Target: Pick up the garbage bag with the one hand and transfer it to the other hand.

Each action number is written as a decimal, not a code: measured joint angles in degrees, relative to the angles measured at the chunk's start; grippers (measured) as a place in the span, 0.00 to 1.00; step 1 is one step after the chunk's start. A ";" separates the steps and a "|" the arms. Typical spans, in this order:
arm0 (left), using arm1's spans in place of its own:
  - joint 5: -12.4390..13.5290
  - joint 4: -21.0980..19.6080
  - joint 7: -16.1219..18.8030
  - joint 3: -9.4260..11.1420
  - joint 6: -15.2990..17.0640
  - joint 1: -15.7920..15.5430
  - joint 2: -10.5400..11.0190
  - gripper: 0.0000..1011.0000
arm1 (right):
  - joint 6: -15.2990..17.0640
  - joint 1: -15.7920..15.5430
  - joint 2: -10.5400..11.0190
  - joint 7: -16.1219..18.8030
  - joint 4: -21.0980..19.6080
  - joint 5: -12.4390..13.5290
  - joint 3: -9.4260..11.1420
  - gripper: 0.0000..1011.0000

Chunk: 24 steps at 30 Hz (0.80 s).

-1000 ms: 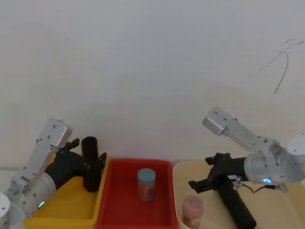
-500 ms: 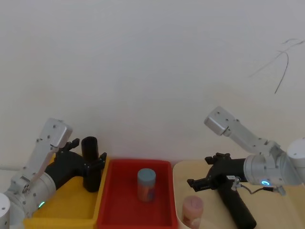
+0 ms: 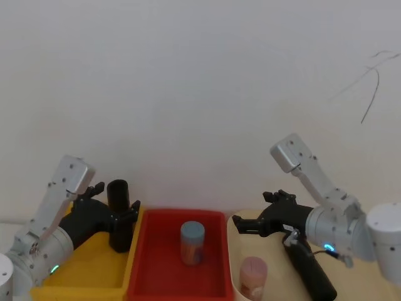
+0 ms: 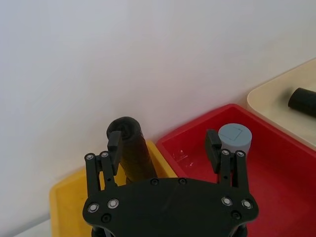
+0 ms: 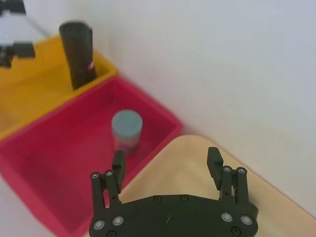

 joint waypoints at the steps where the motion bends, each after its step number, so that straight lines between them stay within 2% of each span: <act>1: 0.00 0.00 0.00 0.00 0.00 0.00 0.00 0.99 | -0.20 -0.55 -0.43 -0.88 -0.34 0.05 0.38 0.99; 5: 0.00 0.00 0.00 0.00 0.00 0.00 0.00 0.99 | -1.99 -4.37 -3.68 -6.41 -2.70 0.14 2.36 0.99; 13: 0.00 0.00 0.00 0.00 0.00 0.00 0.00 0.99 | -7.00 -10.81 -9.36 -15.92 -5.67 -0.74 4.32 0.99; 14: 0.00 0.00 0.00 0.00 0.00 0.00 0.00 0.99 | -7.00 -10.81 -9.36 -15.92 -5.67 -0.74 4.32 0.99; 15: 0.00 0.00 0.00 0.00 0.00 0.00 0.00 0.99 | -8.08 -11.91 -10.26 -17.58 -6.16 -1.01 4.55 0.99; 19: 0.00 0.00 0.00 0.00 0.00 0.00 0.00 0.99 | -9.72 -13.75 -11.82 -20.17 -6.91 -1.55 4.92 0.99; 24: 0.00 0.00 0.00 0.00 0.00 0.00 0.00 0.99 | -11.12 -15.28 -13.12 -22.40 -7.56 -2.02 5.22 0.99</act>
